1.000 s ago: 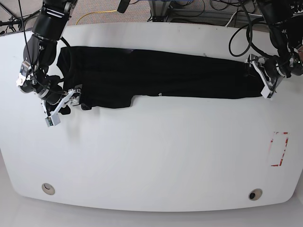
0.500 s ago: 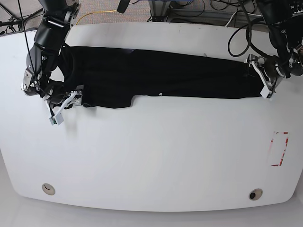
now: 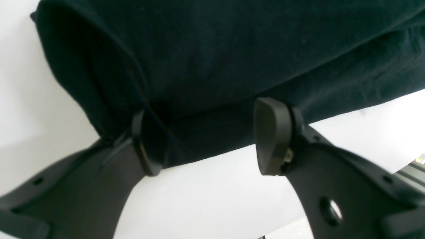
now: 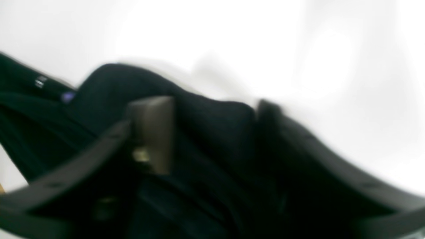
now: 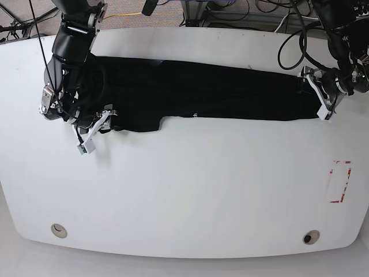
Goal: Fold the T-shirt properly
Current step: 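Regrip the strip end with the right gripper and tug it straight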
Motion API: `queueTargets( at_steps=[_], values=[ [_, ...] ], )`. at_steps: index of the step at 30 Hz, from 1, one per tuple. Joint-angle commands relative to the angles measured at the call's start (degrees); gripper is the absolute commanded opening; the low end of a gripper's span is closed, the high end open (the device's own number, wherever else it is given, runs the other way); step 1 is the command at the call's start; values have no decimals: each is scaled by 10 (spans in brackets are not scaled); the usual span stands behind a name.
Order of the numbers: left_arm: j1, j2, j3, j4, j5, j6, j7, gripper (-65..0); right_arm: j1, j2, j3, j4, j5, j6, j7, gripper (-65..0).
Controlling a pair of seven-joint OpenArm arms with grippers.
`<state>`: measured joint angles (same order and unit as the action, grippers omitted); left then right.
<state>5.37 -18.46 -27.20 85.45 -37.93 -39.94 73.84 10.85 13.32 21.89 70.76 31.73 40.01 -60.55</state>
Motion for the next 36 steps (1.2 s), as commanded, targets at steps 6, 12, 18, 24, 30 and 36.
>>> queueTargets(
  at_steps=[6,12,18,24,30,36],
  values=[
    [-6,-8,-2,7,-1,-1,-5,-272,10,6,-17,28,8,0,4,-596],
    [-6,-8,-2,7,-1,-1,-5,-272,-27,3,-17,155,8,0,4,-587],
    [-6,-8,-1,7,-1,-1,-6,-272,-69,-3,1,237,42,0,-29,-588],
    [-6,-9,-1,6,-1,-1,-6,-272,-123,2,64,246,129,0,-56,-588],
    [-3,-11,-1,6,0,-1,-6,-272,-177,10,77,246,168,0,-63,-587],
    [-3,-12,-1,6,0,-1,-5,-272,-200,10,80,246,168,0,-40,-518]
  ],
)
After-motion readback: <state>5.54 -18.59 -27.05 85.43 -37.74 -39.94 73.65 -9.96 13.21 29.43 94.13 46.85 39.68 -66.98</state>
